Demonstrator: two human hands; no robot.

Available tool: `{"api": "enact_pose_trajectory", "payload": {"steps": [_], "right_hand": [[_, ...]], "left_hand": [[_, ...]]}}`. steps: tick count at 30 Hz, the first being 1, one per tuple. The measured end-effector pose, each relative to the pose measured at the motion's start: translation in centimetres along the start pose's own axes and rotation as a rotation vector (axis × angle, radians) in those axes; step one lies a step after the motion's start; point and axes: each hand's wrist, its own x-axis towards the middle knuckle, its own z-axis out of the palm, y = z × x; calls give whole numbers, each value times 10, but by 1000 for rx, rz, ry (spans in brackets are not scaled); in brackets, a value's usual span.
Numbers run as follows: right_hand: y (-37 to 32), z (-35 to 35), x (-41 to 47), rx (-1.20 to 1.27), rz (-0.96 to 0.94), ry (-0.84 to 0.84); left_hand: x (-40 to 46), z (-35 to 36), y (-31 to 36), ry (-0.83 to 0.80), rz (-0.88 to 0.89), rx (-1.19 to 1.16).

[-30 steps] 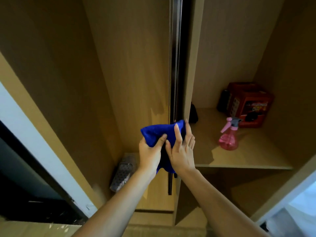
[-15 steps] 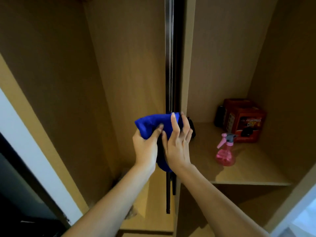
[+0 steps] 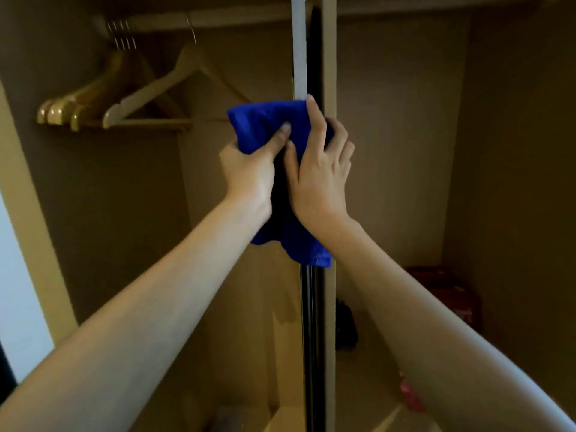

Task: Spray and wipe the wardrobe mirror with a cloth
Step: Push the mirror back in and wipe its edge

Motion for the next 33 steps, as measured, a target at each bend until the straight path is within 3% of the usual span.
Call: {"api": "enact_pose_trajectory", "payload": {"steps": [7, 12, 24, 33], "right_hand": [[-22, -16, 84, -3, -33, 13], [-23, -21, 90, 36, -21, 15], [12, -29, -44, 52, 151, -94], [31, -69, -127, 359, 340, -215]], "left_hand": [[35, 36, 68, -5, 9, 13], [37, 41, 75, -28, -30, 30], [-27, -3, -9, -77, -272, 126], [-99, -31, -56, -189, -147, 177]]}}
